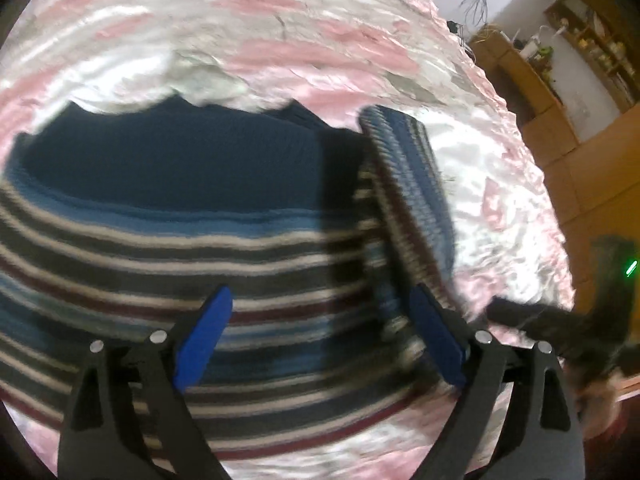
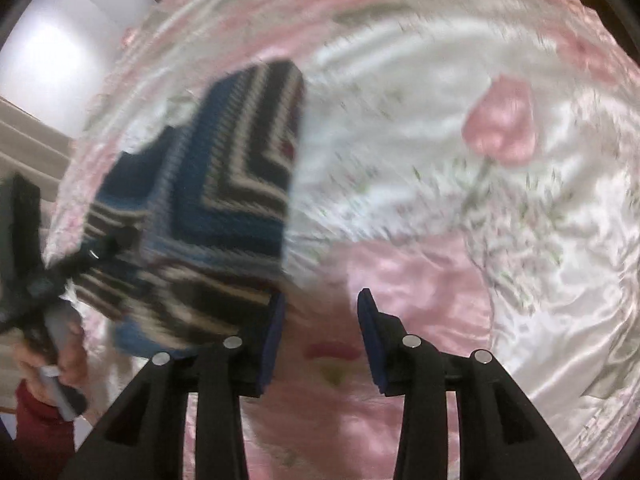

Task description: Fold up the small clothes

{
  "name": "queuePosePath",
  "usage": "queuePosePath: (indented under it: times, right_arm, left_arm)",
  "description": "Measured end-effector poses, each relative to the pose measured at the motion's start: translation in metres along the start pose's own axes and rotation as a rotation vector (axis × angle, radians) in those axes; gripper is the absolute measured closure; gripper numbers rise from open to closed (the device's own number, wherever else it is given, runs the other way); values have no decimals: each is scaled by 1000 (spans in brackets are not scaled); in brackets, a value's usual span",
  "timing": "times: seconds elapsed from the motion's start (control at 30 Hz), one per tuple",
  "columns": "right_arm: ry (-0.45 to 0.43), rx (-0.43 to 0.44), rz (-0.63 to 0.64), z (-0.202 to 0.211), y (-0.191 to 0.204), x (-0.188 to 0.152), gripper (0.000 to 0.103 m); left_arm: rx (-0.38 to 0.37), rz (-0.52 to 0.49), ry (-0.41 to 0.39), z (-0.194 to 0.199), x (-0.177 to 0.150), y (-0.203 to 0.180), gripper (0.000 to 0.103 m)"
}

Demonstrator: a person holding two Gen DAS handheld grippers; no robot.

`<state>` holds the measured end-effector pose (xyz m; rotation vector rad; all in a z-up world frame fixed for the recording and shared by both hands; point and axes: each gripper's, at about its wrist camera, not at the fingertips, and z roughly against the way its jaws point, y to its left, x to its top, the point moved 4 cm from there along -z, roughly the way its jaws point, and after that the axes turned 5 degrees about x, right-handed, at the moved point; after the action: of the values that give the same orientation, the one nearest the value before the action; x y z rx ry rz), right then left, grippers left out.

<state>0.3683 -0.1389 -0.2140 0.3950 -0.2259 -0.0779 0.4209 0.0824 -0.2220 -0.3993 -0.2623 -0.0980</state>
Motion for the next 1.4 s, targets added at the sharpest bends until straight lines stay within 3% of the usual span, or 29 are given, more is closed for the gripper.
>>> queuePosePath:
  times: [0.23,0.33,0.6,0.77,0.83,0.9,1.0,1.1,1.23,1.4]
  right_arm:
    - [15,23,26,-24,-3,-8,64]
    - [13,29,46,-23,0,-10,64]
    - [19,59,103,-32,29,-14,64]
    - [25,65,106,-36,35,-14,64]
    - [26,69,105,-35,31,-14,64]
    - [27,77,101,-36,31,-14,64]
    - [27,84,86,-31,20,-20,64]
    - [19,107,65,-26,15,-25,61]
    - [4,123,40,-19,6,-29,57]
    - [6,117,32,-15,-1,-33,57]
  left_arm:
    - [-69,86,71,-24,8,-15,13]
    - [-139,111,51,-17,7,-20,13]
    - [-200,91,28,-12,8,-41,13]
    - [-223,78,83,-31,11,-50,15]
    - [-246,92,118,-42,9,-52,22]
    - [-264,98,145,-52,5,-55,50]
    - [-273,104,152,-60,-3,-56,64]
    - [-262,71,102,-52,-5,-58,73]
    - [-231,0,13,-32,-5,-61,76]
    - [-246,8,-51,-9,-5,-45,77]
